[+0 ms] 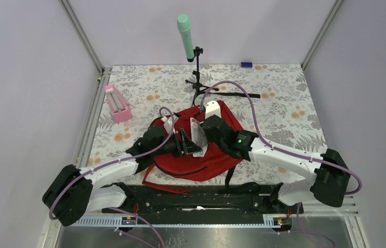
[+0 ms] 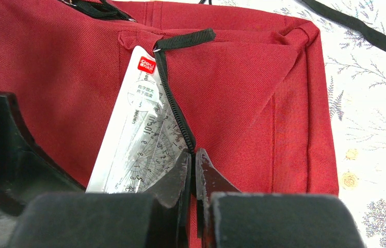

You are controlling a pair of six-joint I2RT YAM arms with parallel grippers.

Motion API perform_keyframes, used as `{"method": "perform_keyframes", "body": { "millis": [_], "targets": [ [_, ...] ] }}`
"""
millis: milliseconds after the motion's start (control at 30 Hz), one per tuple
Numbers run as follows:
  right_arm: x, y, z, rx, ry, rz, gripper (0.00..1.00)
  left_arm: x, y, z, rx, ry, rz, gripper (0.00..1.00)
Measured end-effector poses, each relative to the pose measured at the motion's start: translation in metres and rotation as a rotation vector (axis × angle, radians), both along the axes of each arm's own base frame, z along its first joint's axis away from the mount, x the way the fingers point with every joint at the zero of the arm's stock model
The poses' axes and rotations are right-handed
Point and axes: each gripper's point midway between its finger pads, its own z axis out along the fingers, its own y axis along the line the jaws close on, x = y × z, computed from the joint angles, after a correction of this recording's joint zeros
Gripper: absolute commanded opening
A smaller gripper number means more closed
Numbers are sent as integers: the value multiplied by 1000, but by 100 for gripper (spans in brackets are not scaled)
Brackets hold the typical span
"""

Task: Pack the student bag
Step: Place the stationery in the student bag.

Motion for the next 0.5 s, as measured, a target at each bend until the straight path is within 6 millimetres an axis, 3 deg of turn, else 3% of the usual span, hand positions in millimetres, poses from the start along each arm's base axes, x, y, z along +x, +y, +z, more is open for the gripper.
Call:
{"method": "perform_keyframes", "body": {
  "millis": [133,233,500],
  "targets": [
    [0,0,1,-1,1,0,0,-3,-7,-12,11,47,-13,33],
    [0,0,2,-2,2,2,0,-6,-12,-17,10,72,-22,3],
    [-1,1,4,0,6,8,0,-4,-27,-18,-56,117,-36,0]
  ]
}}
